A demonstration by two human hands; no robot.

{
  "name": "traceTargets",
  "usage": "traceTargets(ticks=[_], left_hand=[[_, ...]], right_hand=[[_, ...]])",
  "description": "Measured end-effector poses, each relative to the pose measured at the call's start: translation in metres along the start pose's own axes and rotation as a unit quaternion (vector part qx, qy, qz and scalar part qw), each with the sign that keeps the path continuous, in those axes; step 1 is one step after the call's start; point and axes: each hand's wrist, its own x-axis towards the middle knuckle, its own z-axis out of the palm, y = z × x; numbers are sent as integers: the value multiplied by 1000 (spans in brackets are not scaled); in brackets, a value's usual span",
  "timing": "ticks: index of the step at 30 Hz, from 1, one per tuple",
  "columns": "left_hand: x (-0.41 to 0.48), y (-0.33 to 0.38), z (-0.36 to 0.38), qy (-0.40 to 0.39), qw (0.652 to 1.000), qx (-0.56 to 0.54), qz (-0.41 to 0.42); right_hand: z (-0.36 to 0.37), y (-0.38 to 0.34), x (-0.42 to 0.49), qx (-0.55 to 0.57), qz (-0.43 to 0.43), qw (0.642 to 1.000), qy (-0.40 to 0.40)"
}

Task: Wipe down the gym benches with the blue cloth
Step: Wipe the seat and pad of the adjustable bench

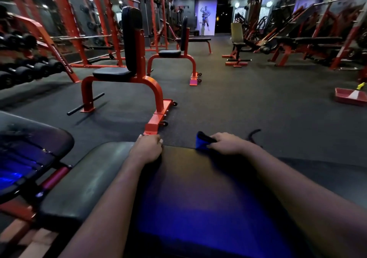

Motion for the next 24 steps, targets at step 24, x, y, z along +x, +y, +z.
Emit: traceTargets(ticks=[24], left_hand=[[-139, -100, -34, 236, 944, -56, -225]], right_hand=[[40, -139, 62, -12, -114, 993, -1]])
